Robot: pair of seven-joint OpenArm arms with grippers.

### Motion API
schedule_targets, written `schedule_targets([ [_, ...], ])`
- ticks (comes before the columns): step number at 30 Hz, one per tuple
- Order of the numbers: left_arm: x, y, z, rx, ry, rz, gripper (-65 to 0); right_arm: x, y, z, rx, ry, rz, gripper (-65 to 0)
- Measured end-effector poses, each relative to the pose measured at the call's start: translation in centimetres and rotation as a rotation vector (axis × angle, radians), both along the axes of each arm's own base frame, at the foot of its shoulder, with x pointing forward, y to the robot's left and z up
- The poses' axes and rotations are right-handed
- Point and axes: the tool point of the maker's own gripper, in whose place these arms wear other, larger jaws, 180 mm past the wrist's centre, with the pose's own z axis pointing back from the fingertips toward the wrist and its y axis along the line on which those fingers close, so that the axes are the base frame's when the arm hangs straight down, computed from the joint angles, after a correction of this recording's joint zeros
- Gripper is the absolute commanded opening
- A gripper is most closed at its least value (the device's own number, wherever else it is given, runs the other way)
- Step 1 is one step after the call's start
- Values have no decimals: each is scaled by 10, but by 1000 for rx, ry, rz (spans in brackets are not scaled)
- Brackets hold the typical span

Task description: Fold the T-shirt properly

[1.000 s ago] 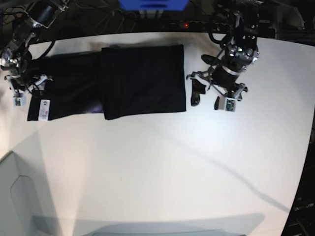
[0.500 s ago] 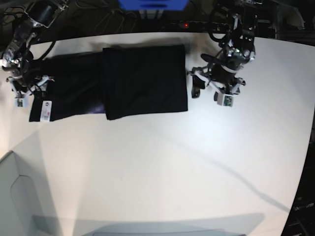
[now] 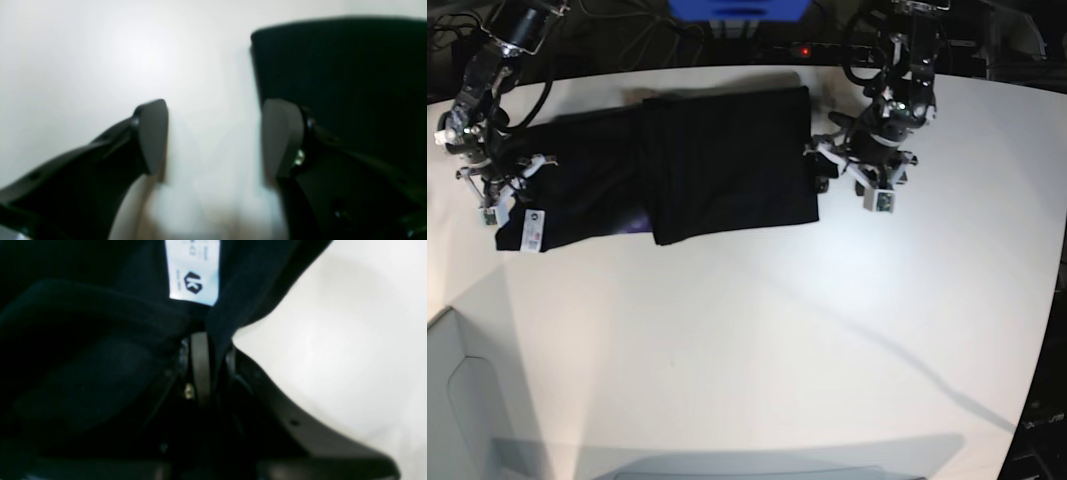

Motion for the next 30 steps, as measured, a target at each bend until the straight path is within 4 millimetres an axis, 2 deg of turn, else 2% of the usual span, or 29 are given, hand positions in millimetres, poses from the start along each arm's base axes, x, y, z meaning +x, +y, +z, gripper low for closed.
schedule_targets([
  [2,5,-3,1,-10,-10,0,-219,-4,2,8,-40,7,14,-650],
  [5,4,-3,-3,-9,1,3,-219,2,8,34,-85,-60,29,-650],
  [8,8,-4,-2,-13,-1,3,-219,15,29,64,-103,-163,76,-650],
  [13,9,-6,-2,-16,-1,1,-219,10,68,84,-105,-213,155,-650],
  [20,16,-4,-4,-15,-4,7,-219,15,130,83,-33,-232,302,-650],
  [24,15,-3,-5,-15,-6,11,-219,7,177,77,24,-216,430,-650],
  [30,16,-3,-5,-12,-9,12,-218,-6,254,82,113,-234,648,-650],
])
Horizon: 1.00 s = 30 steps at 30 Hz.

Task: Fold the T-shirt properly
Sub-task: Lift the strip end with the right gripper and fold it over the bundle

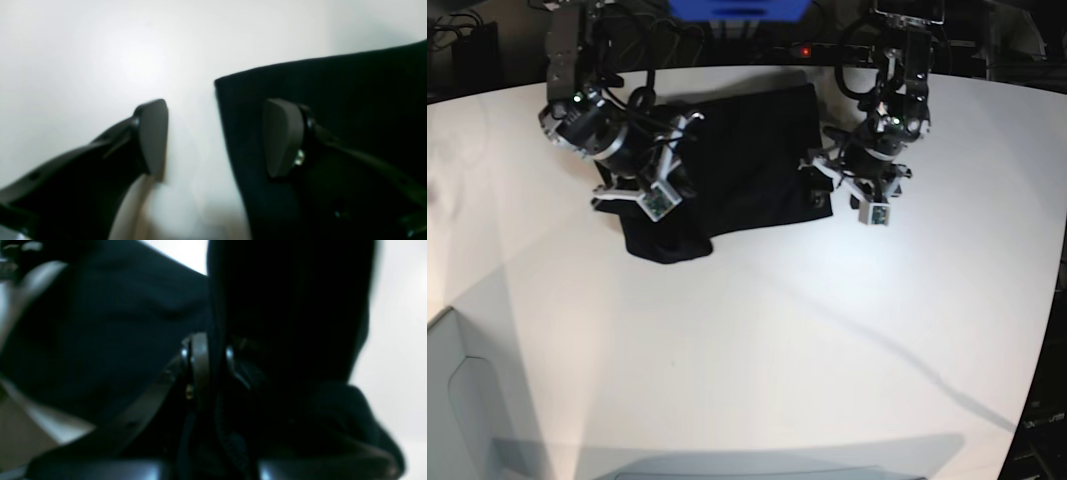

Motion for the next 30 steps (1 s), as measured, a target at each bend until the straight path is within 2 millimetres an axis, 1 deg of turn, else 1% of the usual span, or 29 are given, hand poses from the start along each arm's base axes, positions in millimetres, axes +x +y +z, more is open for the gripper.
schedule_targets([
  [4,5,1,2,4,2,1,-218,-13,48,8,39,-15,152,-650],
  [8,6,2,2,7,1,4,-218,-24,82,18,63,-41,272,-650],
  [11,5,3,2,8,2,6,-218,-33,94,16,68,-27,316,-650],
  [14,5,4,1,8,2,7,-218,-36,105,12,68,-16,357,-650],
  [16,4,4,1,4,2,9,-218,-35,116,11,86,-18,391,-650],
  [19,3,4,3,6,2,9,-218,-30,122,3,80,4,390,-650],
  [20,1,8,3,15,6,25,-218,-27,123,2,82,8,388,-650],
  [24,-8,18,19,16,-26,48,-217,-20,125,-2,73,14,389,-650],
  [28,-10,39,37,38,-71,100,-217,-19,126,-6,68,25,393,-650],
  [30,-14,58,46,64,-90,142,-217,-19,126,-5,71,21,393,-650],
])
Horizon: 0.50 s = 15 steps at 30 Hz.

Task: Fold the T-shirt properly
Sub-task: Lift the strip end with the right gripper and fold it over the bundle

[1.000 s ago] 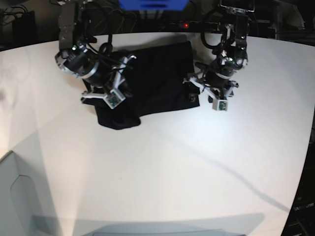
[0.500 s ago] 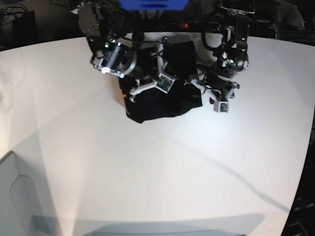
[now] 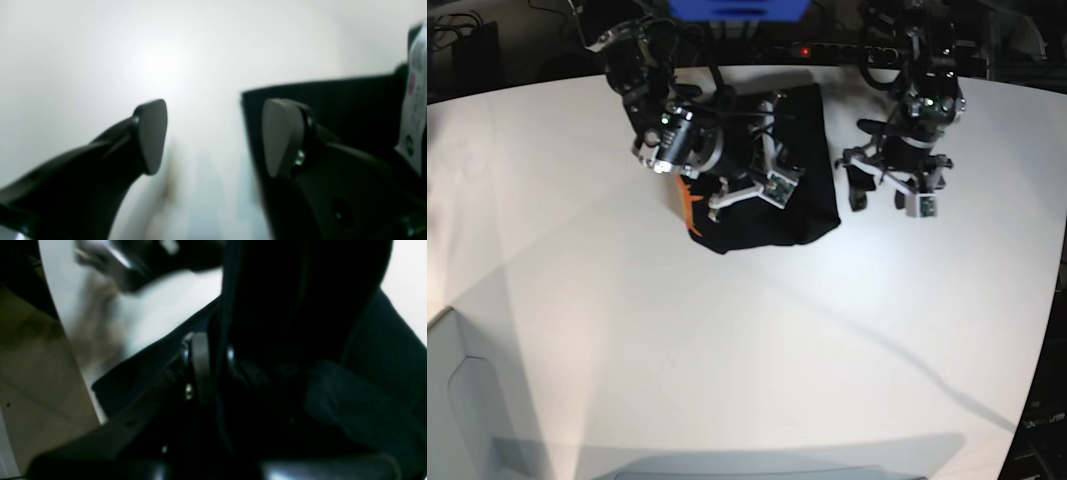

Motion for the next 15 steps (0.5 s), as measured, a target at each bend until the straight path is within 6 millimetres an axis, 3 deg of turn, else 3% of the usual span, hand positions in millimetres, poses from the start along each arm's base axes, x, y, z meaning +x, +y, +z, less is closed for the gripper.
schedule_targets([
  [2,-8,22,7,31,-7,50,-217,-1,1,0,-1,0,3,-634],
  [9,-25,79,18,97,-14,194,-217,-1,1,5,4,-11,4,-380],
  [12,-30,93,21,115,-16,229,-217,0,2,22,32,-56,1,-326],
  [15,-32,101,23,124,-17,249,-217,-5,2,39,64,-89,-4,-322],
])
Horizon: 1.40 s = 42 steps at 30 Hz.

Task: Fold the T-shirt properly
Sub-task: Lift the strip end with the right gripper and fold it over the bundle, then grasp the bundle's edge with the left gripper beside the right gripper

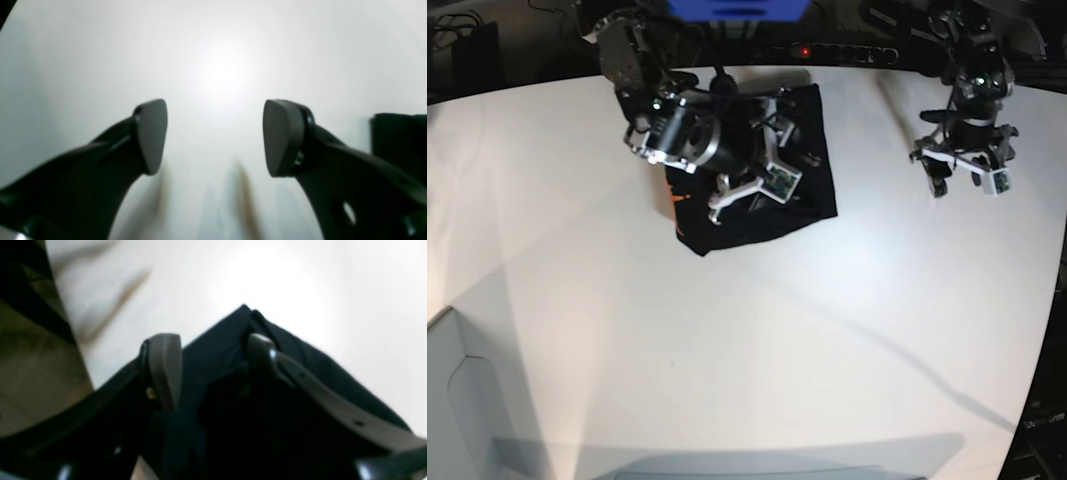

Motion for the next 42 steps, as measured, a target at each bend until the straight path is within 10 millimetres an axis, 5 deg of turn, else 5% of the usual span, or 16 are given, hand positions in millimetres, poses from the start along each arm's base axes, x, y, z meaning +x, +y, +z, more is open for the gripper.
schedule_targets([
  [3,0,5,2,7,-3,10,-217,8,-7,13,20,-34,-29,-322],
  [8,0,8,4,15,-5,12,-217,47,-72,5,-70,-62,-222,-318],
  [12,1,7,4,12,-7,13,-217,50,-84,3,-66,-49,-260,-316],
  [16,2,8,4,13,-9,12,-217,26,-76,-13,-73,7,-221,-316],
  [20,2,7,4,12,-9,13,-217,-13,-36,-27,-60,75,-77,-316],
  [24,2,8,5,16,-11,12,-217,-32,-13,-34,-55,103,10,-316],
  [31,1,16,11,25,-22,34,-216,-28,-21,-34,-93,67,34,-316],
  [36,15,-19,39,-182,-165,-15,-216,-3,-43,-22,-93,14,-43,-317],
  [42,19,-94,26,-476,-125,-146,-216,32,-86,-16,-117,-19,-194,-317],
])
